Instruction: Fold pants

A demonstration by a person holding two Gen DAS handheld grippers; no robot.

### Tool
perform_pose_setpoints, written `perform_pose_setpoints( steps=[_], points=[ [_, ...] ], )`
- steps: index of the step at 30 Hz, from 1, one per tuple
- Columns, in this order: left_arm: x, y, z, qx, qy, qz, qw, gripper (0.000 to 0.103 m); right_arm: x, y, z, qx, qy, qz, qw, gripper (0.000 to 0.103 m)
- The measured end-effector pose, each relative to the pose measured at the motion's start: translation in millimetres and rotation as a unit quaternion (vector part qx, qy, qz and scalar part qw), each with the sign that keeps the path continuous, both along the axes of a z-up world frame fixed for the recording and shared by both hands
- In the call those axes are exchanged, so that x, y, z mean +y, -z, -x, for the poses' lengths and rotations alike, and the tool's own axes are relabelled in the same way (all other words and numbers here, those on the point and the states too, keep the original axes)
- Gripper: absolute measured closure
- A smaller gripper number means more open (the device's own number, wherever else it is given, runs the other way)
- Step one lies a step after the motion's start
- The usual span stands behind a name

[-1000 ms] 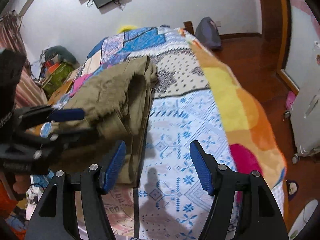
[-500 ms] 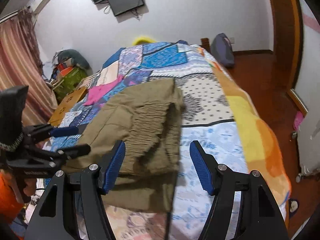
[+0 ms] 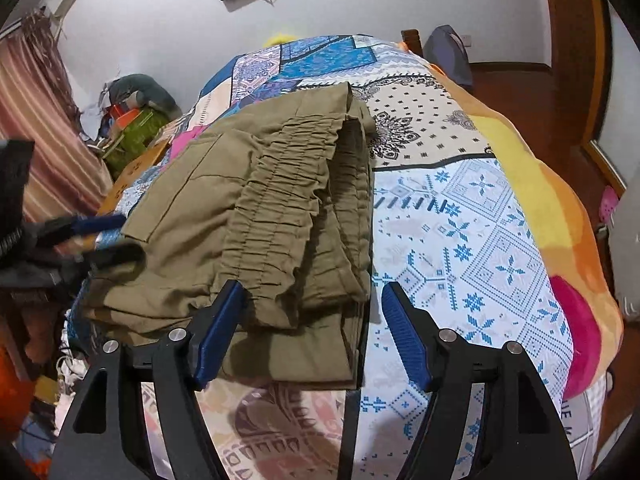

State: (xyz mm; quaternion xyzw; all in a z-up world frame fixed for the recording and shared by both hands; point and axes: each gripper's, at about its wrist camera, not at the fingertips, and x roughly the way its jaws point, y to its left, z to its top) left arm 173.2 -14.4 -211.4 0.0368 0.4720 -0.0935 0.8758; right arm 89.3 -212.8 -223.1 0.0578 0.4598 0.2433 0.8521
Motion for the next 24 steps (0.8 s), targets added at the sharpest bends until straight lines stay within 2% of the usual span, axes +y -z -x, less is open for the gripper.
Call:
perform_pose_setpoints(
  steps=[4, 7, 11, 14, 18, 21, 24],
  points=[
    [22, -10, -31, -0.025, -0.037, -0.022, 0.9988, 0.024, -2, 2, -1, -0.002, 0.005, -0.003, 1.000, 0.029],
    [42, -3, -65, -0.004, -0.060, 0.006, 0.9982, 0.025, -2, 1, 2, -0.008, 0.005, -0.003, 1.000, 0.029],
    [51, 15, -105, 0.038, -0.060, 0.043, 0.9965, 0.038, -2, 1, 2, -0.012, 0.004, -0.007, 1.000, 0.028],
    [54, 29, -129, 0.059, -0.065, 0.057, 0.9945, 0.039, -4, 2, 5, -0.009, 0.010, -0.013, 1.000, 0.028],
    [59, 46, -159, 0.094, -0.058, 0.103, 0.9885, 0.039, -5, 1, 4, -0.006, 0.014, -0.018, 1.000, 0.028],
    [60, 51, -178, 0.102, -0.051, 0.120, 0.9862, 0.039, -6, 1, 1, -0.005, 0.008, -0.020, 1.000, 0.028],
    [58, 53, -193, 0.100, -0.046, 0.119, 0.9868, 0.039, -7, 1, -4, 0.002, -0.007, -0.021, 1.000, 0.025]
  ],
)
